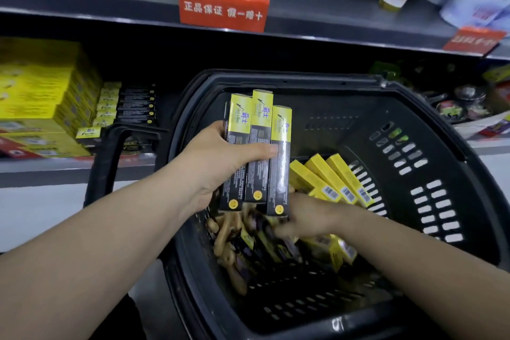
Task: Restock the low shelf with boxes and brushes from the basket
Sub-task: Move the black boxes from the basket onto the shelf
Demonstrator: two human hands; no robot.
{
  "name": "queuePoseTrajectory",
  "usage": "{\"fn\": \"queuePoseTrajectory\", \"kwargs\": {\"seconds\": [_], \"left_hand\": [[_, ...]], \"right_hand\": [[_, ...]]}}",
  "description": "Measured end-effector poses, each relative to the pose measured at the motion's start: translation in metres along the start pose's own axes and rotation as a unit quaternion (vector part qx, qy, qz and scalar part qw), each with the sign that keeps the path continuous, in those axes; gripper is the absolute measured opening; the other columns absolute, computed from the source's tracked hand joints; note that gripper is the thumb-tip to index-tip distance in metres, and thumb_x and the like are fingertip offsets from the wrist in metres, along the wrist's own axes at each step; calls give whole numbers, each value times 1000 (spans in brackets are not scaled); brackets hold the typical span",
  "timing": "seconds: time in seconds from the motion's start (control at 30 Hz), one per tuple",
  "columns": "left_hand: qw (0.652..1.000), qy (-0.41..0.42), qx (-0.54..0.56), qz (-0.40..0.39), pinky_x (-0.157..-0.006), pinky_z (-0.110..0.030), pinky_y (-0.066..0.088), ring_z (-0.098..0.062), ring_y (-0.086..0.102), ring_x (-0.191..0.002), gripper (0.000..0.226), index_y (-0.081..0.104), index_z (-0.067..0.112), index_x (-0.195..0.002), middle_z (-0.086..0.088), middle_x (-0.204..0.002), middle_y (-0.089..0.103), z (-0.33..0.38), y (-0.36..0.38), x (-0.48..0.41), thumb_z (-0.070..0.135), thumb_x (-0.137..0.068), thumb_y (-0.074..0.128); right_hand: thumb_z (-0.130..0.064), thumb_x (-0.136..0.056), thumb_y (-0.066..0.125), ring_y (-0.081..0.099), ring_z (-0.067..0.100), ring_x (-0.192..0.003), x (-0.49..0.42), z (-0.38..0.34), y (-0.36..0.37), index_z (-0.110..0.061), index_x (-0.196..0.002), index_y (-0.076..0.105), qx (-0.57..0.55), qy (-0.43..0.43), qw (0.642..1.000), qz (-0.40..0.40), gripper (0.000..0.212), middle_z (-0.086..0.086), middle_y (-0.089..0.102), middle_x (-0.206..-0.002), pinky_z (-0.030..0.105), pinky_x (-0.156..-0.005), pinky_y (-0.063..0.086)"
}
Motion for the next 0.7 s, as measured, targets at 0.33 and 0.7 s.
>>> {"fn": "queuePoseTrajectory", "kwargs": {"seconds": [0.33, 0.7], "left_hand": [[991, 27, 110, 69, -79, -25, 41, -7, 59, -83, 81, 54, 21, -96, 15, -78, 65, 35, -66, 20, 50, -25, 81], [949, 38, 278, 146, -42, -32, 53, -23, 70, -55, 33, 60, 15, -91, -9, -70, 74, 31, -148, 26, 16, -66, 81]], "right_hand": [[-56, -74, 58, 71, 20, -86, 38, -69, -175, -19, -82, 73, -450, -30, 841, 298, 41, 3, 75, -87, 41, -89, 51], [-12, -76, 74, 67, 22, -97, -13, -167, -164, -20, -118, 45, -473, -84, 861, 167, 51, 8, 62, -116, 39, -86, 54]]}}
Point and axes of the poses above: each hand's wrist, its own x-axis away from the middle knuckle, its own y-axis out of the palm, z = x × y, the point moved 10 cm from there along -x, towards the middle knuckle
